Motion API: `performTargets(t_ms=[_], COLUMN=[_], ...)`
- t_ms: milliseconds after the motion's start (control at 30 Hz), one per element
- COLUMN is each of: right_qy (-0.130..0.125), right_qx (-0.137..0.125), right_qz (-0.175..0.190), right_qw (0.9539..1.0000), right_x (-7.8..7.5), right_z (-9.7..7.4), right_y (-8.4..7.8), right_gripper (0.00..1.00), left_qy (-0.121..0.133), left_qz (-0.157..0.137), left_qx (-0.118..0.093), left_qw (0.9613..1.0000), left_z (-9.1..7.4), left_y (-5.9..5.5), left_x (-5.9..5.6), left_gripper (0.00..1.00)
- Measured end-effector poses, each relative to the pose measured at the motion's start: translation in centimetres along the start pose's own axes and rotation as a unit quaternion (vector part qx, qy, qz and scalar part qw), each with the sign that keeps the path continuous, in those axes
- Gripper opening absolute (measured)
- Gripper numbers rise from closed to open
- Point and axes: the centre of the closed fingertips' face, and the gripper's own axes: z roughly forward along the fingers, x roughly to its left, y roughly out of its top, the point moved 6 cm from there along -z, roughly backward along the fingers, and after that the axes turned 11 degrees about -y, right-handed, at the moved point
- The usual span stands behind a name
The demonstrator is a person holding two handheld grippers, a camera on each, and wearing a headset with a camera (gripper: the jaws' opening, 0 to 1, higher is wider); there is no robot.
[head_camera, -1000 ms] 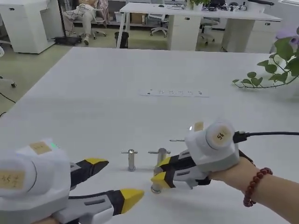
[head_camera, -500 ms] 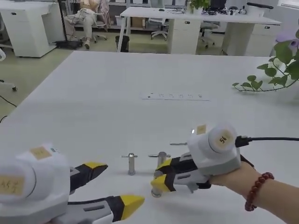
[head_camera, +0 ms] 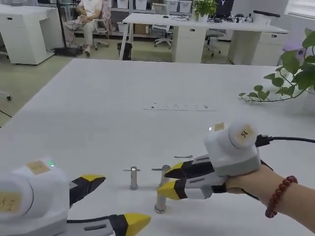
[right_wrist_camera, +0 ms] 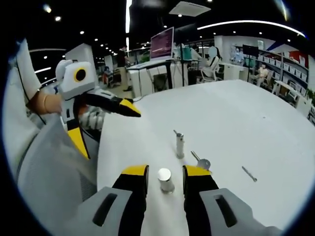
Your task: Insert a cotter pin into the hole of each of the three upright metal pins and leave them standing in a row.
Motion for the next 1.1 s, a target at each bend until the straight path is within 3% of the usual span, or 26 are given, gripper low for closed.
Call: performTargets(t_ms=[333, 567, 833, 1100], right_qy=[-0.029, -0.076, -0.097, -0.101], right_qx=[0.01, 0.031, 0.052, 0.089], right_qz=[0.005, -0.006, -0.003, -0.02], right_qw=[0.9995, 0.9966, 0.9939, 0.9907], right_x=[-3.3, -6.6, -10.0, -11.7], right_z=[-1.3, -1.4, -0.6, 0.7], right_y=[-0.5, -1.3, -1.7, -2.5], right_gripper=[0.29, 0.27, 0.27, 0.26], left_qy=[0.006, 0.011, 0.02, 0.017], left_qz=[0.009, 0.017, 0.03, 0.016], left_qx=[-0.007, -0.002, -0.004, -0.015], left_qw=[0.9999, 0.9998, 0.9993, 0.9996], left_z=[0.0, 0.3, 0.5, 0.6], left_y=[0.3, 0.2, 0.7, 0.9], left_x=[0.2, 0.2, 0.5, 0.7], left_gripper=[0.78, 0.83, 0.85, 0.91])
